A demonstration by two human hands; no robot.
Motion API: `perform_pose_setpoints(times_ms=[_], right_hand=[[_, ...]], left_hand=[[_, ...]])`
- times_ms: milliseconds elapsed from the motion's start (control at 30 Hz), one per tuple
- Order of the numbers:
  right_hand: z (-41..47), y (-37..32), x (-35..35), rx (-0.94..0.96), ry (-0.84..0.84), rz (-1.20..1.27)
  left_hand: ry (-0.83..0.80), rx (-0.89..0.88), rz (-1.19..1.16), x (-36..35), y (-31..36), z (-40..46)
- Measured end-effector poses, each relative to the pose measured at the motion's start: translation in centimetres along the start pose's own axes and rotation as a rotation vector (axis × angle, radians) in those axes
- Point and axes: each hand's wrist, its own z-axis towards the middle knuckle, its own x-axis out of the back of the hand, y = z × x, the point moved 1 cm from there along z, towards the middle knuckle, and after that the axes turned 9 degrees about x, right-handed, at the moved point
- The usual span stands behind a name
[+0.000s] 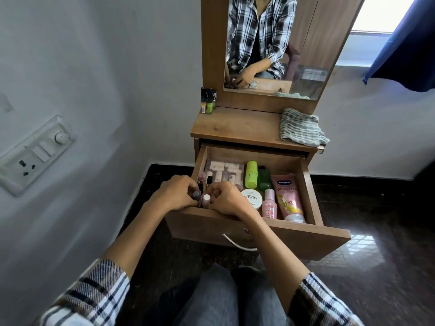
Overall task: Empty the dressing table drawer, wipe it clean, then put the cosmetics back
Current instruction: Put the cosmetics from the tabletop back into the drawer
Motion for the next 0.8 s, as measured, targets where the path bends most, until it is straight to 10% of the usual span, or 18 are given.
perform_pose_setpoints(times_ms=[800], right_hand=[[0.6,0.3,-0.1,-0.074,-0.124,0.170]], left_hand=[[-0.016,-0.092,0.186,0.7,1.3,-0.2]])
